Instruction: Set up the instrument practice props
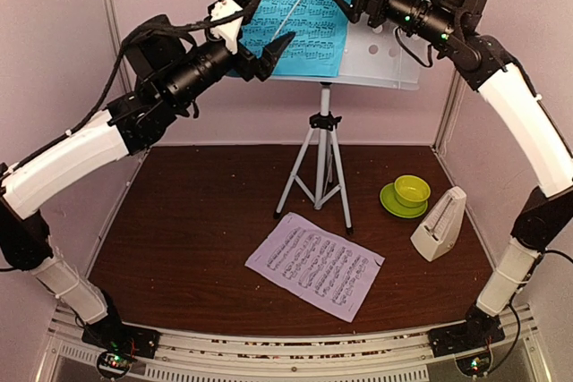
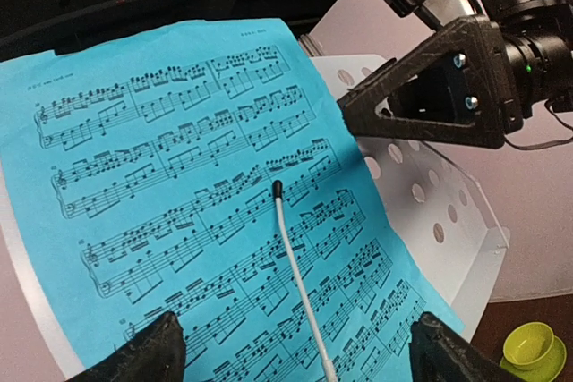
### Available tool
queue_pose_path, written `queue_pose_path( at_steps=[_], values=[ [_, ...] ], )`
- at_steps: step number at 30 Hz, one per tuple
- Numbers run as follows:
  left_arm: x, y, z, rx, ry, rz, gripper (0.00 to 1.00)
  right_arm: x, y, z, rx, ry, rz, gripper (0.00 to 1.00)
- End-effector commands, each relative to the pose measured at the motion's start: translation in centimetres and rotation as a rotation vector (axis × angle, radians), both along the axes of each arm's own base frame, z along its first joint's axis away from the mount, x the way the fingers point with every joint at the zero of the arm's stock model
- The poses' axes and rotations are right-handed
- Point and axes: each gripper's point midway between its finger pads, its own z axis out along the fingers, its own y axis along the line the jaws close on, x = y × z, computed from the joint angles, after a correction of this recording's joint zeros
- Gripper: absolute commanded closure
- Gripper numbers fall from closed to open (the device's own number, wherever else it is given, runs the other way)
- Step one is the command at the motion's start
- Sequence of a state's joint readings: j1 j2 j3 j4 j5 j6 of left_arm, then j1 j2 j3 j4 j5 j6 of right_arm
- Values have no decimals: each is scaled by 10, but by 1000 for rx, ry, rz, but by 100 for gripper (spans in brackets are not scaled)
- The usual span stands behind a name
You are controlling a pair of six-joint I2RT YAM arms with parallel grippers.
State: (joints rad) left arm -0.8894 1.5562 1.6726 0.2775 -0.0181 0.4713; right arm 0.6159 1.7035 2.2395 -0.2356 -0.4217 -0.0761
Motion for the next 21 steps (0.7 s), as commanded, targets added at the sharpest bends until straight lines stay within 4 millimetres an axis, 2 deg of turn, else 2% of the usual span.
queue_pose_path(
  at_steps=[1,3,10,14,18,21],
  values=[
    [-29,34,22,-67,0,-15,10,-23,-33,37,86,-57,-72,8],
    [-33,43,14,-67,35,-12,10,-27,-39,38,91,-51,-84,6],
    [-44,70,-37,-19,208,11,10,-50,-63,34,123,11,-97,3],
    [-48,87,-80,-4,331,39,10,-66,-65,11,146,104,-38,6],
    [-52,98,-116,1,439,50,9,-83,-71,-25,119,187,-23,7],
    [-55,100,-143,13,522,44,9,-94,-73,-62,73,265,-15,9]
  ],
)
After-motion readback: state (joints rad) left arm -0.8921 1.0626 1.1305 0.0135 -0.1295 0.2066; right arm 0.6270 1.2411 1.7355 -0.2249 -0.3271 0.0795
